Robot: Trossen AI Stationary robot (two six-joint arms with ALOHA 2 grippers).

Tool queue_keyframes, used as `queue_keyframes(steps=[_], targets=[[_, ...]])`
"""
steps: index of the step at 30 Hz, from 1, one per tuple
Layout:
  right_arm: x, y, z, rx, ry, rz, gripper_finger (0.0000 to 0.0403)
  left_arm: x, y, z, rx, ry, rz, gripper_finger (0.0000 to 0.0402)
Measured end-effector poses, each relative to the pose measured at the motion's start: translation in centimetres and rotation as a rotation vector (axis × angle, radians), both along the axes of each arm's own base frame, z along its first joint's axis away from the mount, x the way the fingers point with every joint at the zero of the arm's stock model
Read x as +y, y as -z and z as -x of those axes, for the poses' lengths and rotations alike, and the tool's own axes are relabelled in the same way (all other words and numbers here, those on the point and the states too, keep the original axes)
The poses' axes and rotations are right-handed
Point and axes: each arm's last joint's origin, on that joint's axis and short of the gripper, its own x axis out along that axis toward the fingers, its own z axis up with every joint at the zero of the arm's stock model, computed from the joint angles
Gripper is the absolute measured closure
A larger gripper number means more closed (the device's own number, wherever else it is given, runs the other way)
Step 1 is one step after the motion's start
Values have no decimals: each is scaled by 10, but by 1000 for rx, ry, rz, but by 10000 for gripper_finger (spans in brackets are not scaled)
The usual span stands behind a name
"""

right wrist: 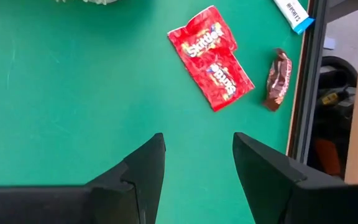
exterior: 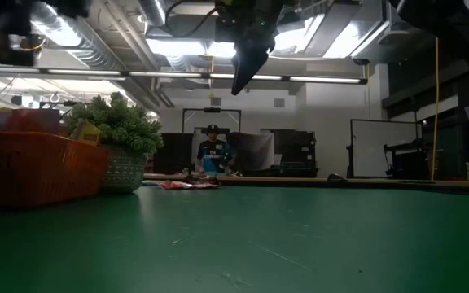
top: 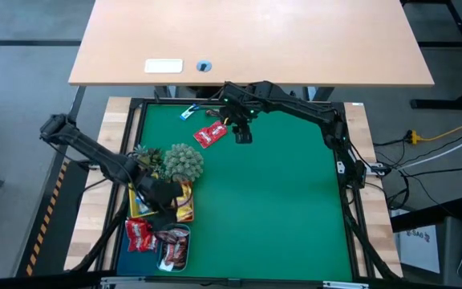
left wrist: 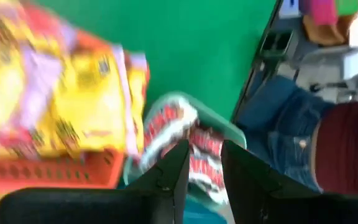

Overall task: Sort candy
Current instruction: Put the white chocolate into the yellow basket

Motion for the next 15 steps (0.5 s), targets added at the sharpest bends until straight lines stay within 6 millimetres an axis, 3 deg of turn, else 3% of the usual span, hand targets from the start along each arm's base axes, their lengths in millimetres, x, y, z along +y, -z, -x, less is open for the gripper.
queue_keyframes(steps=[7, 15], targets=[[-13, 0, -1, -39, 22, 14, 215, 31, -7, -8, -176, 23, -197, 312], [-56, 22, -2, -120, 96, 44, 215, 67, -13, -14, -300, 61, -467, 312]])
